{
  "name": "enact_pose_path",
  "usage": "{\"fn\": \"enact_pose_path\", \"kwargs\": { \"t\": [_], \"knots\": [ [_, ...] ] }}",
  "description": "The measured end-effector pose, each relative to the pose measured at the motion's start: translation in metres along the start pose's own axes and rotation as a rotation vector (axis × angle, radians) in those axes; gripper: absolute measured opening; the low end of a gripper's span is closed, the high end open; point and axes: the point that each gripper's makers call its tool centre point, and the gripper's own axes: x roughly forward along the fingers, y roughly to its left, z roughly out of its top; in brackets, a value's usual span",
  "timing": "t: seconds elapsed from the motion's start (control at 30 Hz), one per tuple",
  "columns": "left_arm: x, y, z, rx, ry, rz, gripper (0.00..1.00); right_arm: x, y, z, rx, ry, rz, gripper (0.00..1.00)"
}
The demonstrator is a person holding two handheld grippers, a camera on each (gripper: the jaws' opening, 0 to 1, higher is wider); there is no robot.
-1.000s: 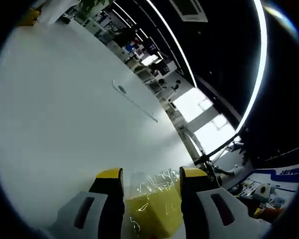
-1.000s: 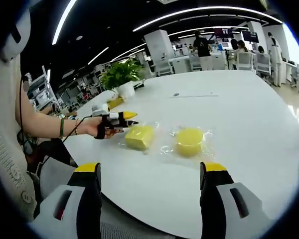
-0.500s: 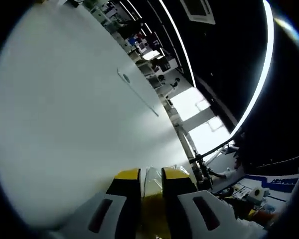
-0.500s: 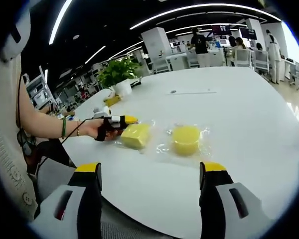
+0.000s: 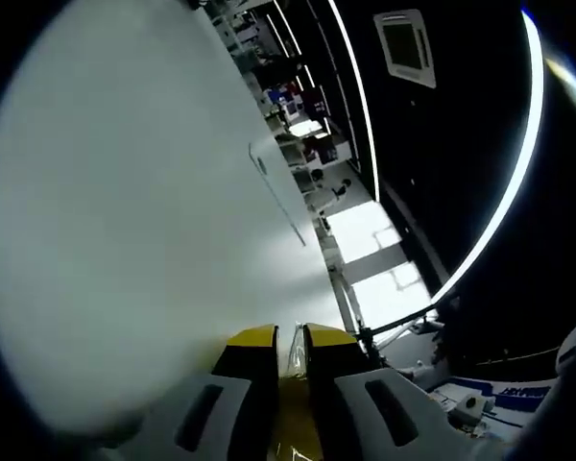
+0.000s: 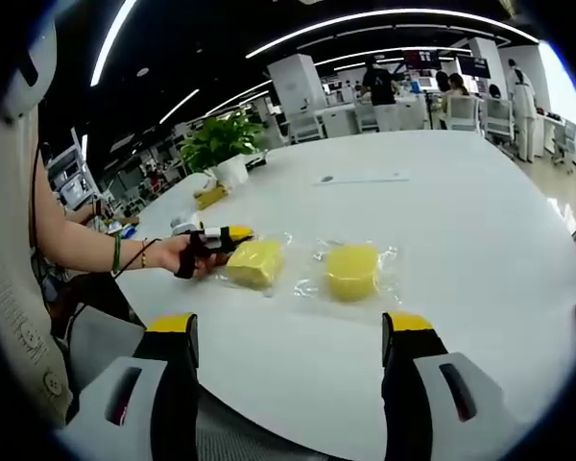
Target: Compare the silicone blocks by pressing each to a similar depth, holding the contact briefly, and releasing to observe deformation and rebound differences across the visible hardness samples.
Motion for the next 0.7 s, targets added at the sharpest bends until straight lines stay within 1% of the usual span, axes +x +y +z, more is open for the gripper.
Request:
{"fn": "enact_pose_path", "kwargs": {
  "t": [0.1,0.17,0.23,0.33,0.5,0.53,0.57,0.67,0.7],
  "knots": [
    [0.001,-0.005,-0.003,0.012,0.008,-0.011,0.06,0.001,0.001,0.000,0.000,0.001,0.002,0.73],
    [0.002,-0.008,-0.007,0.023,0.025,-0.009,0.06,0.001,0.001,0.000,-0.001,-0.001,0.004,0.73],
    [0.002,-0.006,-0.007,0.032,0.036,-0.012,0.06,0.001,0.000,0.001,-0.001,-0.003,0.003,0.72],
    [0.002,-0.010,-0.010,0.038,0.038,-0.012,0.06,0.000,0.000,0.005,-0.003,-0.011,0.005,0.72],
    [0.001,-0.017,-0.012,0.024,0.018,-0.031,0.14,0.000,-0.002,0.006,0.000,-0.017,0.005,0.71],
    [0.001,-0.019,-0.014,0.023,0.017,-0.032,0.14,0.000,-0.002,0.006,-0.001,-0.016,0.004,0.71],
    [0.001,-0.019,-0.015,0.024,0.019,-0.030,0.13,0.000,-0.002,0.006,-0.002,-0.015,0.004,0.71],
    [-0.001,-0.019,-0.027,0.063,0.061,-0.006,0.05,0.002,-0.001,0.004,-0.001,-0.009,0.008,0.70],
    [-0.001,-0.022,-0.027,0.062,0.053,-0.015,0.04,0.002,-0.001,0.004,-0.002,-0.009,0.008,0.70]
  ]
}}
